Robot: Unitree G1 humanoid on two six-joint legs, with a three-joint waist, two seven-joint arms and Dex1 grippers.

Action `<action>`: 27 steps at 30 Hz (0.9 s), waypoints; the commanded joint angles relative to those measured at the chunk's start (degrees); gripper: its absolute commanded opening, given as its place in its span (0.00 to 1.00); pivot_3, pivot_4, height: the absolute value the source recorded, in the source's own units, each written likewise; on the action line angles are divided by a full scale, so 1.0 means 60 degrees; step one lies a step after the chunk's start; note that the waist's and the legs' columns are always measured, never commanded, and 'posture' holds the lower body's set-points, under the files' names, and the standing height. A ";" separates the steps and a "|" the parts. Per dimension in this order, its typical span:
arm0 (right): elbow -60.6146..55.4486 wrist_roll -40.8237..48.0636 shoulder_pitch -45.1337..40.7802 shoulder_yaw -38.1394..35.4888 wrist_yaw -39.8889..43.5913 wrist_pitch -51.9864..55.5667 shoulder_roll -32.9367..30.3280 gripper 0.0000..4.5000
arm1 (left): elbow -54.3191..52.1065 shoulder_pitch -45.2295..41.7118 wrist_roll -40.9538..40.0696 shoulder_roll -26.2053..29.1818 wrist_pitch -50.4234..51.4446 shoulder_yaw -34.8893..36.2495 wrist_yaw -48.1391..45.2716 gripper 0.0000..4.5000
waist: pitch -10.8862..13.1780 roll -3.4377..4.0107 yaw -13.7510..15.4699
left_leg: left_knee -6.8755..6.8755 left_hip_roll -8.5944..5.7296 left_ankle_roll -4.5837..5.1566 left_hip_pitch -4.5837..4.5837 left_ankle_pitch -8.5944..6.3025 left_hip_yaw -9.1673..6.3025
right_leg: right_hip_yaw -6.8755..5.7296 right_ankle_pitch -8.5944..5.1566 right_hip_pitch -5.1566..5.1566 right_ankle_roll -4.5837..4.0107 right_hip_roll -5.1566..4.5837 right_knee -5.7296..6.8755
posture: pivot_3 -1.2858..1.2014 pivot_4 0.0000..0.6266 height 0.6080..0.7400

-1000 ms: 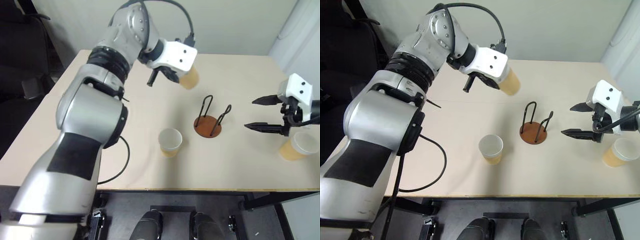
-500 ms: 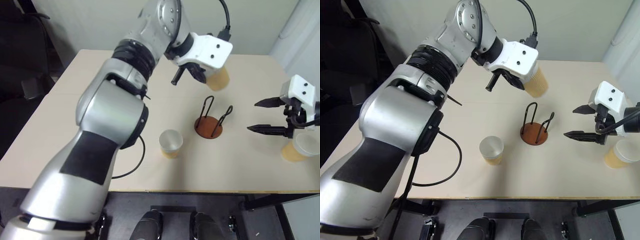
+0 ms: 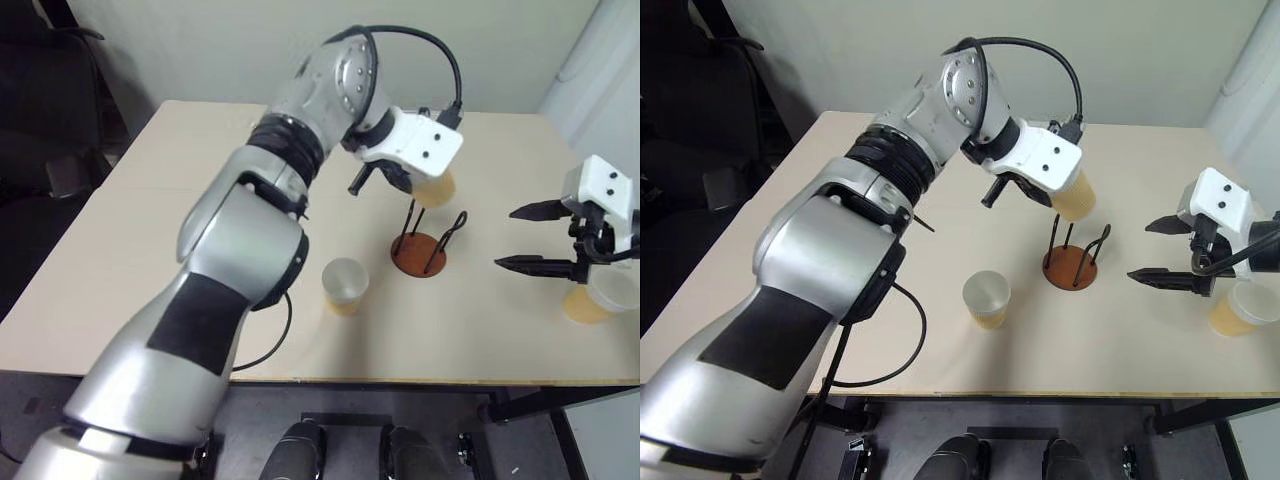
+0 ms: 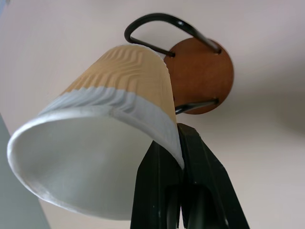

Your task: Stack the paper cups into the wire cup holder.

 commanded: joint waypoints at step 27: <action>-0.0634 0.0326 0.0365 -0.0895 -0.0268 0.0235 -0.0218 0.95 | -0.0127 0.0057 0.0388 -0.0299 -0.0347 -0.0394 0.0635 0.00 | -0.0001 0.0001 0.0004 | -0.0005 0.0000 -0.0085 0.0002 0.0051 0.0000 | 0.0000 -0.0002 0.0001 0.0004 0.0003 -0.0001 | 0.52 0.24 1.00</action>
